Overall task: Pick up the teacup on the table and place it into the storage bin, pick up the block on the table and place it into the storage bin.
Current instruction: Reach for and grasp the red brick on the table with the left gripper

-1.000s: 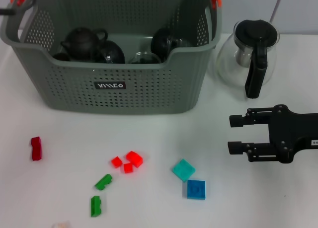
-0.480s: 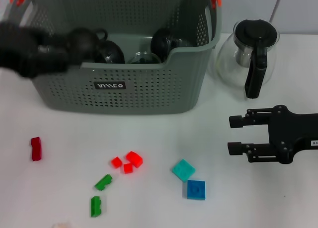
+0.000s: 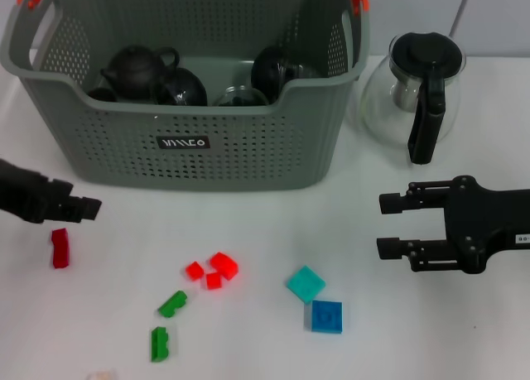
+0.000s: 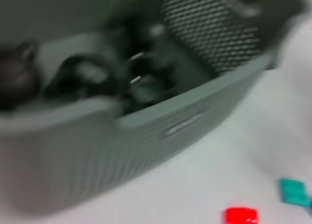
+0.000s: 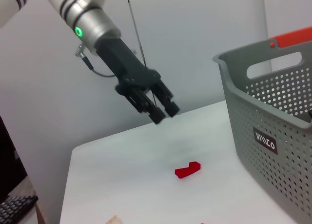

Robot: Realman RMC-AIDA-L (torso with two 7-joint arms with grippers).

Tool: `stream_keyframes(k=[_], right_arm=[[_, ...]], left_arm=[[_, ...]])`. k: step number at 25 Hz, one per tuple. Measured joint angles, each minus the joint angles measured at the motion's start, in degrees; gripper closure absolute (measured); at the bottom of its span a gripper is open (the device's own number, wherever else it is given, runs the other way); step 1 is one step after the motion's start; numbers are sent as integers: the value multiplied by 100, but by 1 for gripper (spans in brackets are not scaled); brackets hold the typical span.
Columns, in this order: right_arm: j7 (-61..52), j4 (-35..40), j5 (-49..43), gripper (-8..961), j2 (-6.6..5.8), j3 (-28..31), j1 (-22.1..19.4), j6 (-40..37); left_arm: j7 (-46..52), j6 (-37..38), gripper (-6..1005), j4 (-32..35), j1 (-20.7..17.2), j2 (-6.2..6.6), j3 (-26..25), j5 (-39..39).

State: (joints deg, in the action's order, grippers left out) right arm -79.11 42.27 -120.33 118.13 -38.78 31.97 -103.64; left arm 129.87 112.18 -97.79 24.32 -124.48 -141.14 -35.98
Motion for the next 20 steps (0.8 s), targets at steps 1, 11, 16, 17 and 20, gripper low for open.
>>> stream_keyframes(k=[1,11,16,17,20], right_arm=[[-3,0,0,270,0,5,0,-5],[27,0,1,269,0,-17,-8,-3],[51,0,-5,270,-7,-32,13,13],[101,0,-6,270,-8,-33,13,18],[154,0,-8,270,-9,-33,6,24]], left_arm=[[286,-21,479,45,60,12,33,172],[2106,-396,480,268,465,31,1165,1945],[2618,-733,481,705,629,21,1977,2469],[2717,-808,481,835,679,22,2100,2593],[3013,-1067,482,1305,864,18,2369,2932]])
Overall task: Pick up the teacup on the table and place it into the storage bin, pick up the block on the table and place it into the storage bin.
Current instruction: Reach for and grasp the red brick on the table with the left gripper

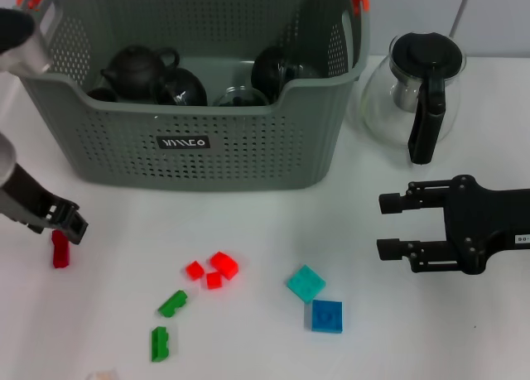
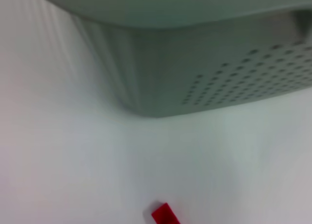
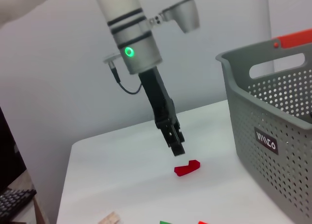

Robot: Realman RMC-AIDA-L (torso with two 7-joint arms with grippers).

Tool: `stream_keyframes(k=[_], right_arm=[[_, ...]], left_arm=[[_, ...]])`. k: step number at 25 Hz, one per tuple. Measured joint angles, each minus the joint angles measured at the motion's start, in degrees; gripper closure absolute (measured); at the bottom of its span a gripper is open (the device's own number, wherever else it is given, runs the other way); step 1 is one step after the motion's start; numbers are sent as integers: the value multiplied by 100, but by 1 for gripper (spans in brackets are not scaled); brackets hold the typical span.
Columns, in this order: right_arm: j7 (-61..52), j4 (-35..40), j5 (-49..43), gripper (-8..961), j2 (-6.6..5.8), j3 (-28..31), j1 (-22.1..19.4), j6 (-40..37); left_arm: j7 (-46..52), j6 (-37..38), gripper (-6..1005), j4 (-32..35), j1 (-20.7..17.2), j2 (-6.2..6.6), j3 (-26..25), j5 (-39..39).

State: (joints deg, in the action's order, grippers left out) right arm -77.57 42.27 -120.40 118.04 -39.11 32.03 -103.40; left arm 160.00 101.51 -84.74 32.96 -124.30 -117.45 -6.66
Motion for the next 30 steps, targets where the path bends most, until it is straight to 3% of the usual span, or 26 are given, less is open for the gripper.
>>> stream_keyframes(k=[11,30], right_arm=[[26,0,-1,269,6,-9,-23,21],[23,-69,-10,270,-4,-8,-36,47]], left_arm=[[430,-908,493,1511,529,24,-3,534],[424,-1235,513,1715,415,21,-385,574]])
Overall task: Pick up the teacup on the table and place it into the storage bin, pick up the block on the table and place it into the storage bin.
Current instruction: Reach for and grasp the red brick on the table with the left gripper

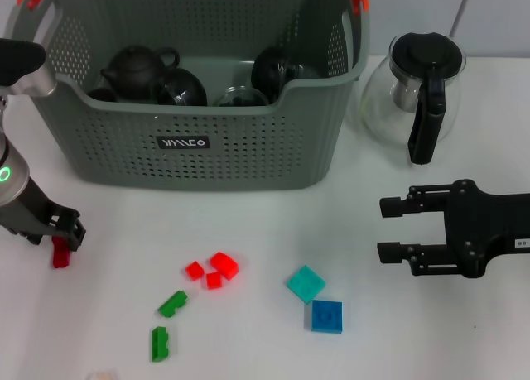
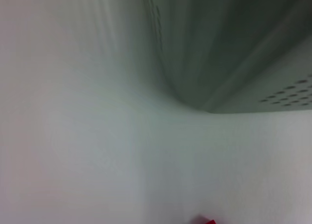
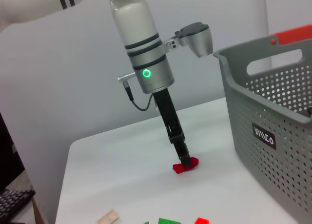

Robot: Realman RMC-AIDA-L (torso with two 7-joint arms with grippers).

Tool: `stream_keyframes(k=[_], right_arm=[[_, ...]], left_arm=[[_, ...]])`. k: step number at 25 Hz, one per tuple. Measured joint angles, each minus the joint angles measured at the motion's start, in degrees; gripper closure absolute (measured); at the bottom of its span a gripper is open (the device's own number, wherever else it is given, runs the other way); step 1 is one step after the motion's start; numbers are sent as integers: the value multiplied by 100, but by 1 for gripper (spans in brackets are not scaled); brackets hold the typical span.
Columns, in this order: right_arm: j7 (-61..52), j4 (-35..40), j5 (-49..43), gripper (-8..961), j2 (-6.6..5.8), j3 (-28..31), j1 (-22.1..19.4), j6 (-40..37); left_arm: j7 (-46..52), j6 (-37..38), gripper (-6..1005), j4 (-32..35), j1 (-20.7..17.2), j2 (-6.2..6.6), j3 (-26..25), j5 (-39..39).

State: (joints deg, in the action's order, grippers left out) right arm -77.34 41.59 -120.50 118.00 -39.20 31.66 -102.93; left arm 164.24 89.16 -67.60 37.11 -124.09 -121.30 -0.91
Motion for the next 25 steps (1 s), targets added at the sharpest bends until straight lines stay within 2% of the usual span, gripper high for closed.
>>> stream_keyframes(k=[25], right_arm=[[9,-72,-61,270,-8,-17,55,104]], left_arm=[[-29,-131,539,93,-28,7,-123,13]])
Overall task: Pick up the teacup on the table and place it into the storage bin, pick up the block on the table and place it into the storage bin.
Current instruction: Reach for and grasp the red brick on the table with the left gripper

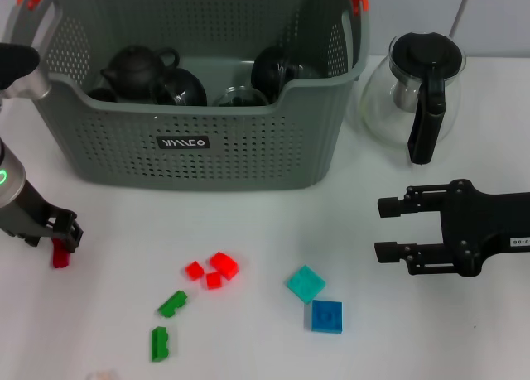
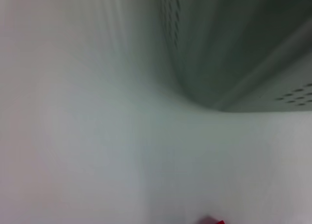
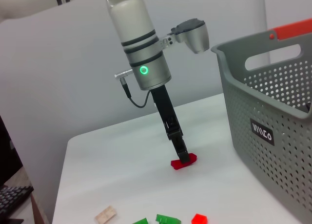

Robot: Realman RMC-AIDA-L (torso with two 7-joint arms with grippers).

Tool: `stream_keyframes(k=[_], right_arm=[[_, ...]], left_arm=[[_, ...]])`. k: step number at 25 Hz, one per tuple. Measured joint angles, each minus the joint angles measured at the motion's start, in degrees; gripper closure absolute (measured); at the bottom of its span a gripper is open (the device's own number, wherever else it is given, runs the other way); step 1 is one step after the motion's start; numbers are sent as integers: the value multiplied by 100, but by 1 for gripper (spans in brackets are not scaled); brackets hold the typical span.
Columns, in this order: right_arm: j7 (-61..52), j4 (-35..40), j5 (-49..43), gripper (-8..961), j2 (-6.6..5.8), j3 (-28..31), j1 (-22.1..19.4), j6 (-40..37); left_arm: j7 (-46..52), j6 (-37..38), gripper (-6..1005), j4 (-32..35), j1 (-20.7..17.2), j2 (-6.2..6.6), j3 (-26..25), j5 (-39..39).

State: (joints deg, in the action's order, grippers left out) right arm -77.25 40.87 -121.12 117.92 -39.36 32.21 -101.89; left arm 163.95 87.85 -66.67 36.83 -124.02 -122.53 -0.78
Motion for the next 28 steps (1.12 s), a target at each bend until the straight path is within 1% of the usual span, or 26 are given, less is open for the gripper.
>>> stream_keyframes(k=[10,13,17,20,23,26,28], right_arm=[[0,0,0,269,3,-1,-36,3],[0,0,1,269,3,-1,-39,3],[0,0,0,270,3,-1,-43,3],[-5,0,1,270,3,-1,-51,3],[-25,0,1,270,3,-1,-56,3],[-42,0,1,269,2,0,-57,2],[-44,0,1,269,-2,4,-57,2]], left_arm=[[-378,-147,549,280,47,-3,19,-49],[-477,-160,552,266,50,-17,31,-71],[-844,-52,556,123,16,-35,79,-394],[-1202,221,559,57,6,-35,83,-696],[-1553,556,562,-83,-19,-42,151,-811],[-1806,819,565,-456,-175,-49,396,-934],[-1879,819,568,-744,-320,-40,618,-961]])
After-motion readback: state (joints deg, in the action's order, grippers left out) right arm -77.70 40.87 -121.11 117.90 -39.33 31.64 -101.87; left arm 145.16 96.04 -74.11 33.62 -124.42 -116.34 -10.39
